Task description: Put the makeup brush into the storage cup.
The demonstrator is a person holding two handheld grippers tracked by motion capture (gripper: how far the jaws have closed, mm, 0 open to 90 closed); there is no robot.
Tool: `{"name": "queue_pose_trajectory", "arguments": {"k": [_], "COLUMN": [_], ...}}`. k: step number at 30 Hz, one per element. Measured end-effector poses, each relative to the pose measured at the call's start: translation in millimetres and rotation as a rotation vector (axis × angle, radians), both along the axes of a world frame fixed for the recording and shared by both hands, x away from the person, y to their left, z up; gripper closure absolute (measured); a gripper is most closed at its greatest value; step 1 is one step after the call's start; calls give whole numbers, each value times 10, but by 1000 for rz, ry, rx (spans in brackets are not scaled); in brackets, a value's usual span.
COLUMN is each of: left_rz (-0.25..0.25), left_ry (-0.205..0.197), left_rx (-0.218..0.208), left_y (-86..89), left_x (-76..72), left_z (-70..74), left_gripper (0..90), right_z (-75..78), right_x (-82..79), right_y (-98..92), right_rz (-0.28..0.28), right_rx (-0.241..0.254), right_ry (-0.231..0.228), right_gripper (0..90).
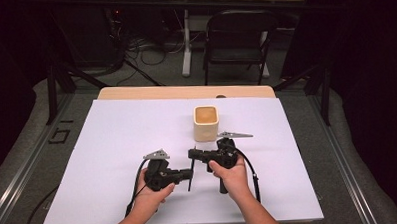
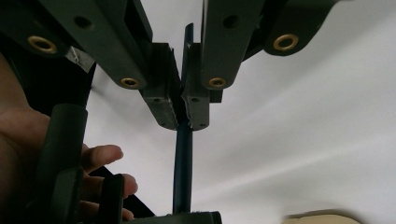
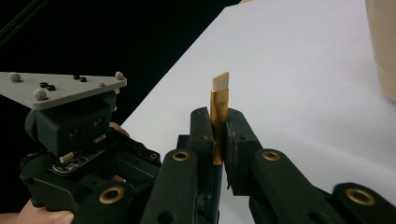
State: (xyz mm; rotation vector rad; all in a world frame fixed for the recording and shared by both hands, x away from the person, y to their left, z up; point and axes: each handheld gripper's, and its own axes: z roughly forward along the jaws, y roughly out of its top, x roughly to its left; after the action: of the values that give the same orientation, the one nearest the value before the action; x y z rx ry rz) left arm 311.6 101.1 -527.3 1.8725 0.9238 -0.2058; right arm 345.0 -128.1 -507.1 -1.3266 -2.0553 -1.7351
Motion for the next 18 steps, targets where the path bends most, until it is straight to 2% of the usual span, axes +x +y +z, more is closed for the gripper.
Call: {"name": "queue_pose_trajectory", "arguments": {"k": [13, 14, 16, 18], "left_rz": [2, 4, 18, 22], "left_ry": [-14, -17, -25, -19], "left_rx": [-1, -2, 0, -1], "left_y": [0, 1, 9, 23], "left_x": [1, 0, 8, 14], "left_z": [2, 3, 4, 7], "left_gripper": [841, 834, 744, 719], "right_z": [1, 5, 10, 15], "right_x": [9, 5, 3, 2], "right_y": [-14, -14, -19, -26], "right_rz": [-3, -6, -10, -8], "right_rx": [2, 3, 0, -4], "right_ry": [-4, 2, -5, -6], "right_gripper": [836, 836, 836, 836]}}
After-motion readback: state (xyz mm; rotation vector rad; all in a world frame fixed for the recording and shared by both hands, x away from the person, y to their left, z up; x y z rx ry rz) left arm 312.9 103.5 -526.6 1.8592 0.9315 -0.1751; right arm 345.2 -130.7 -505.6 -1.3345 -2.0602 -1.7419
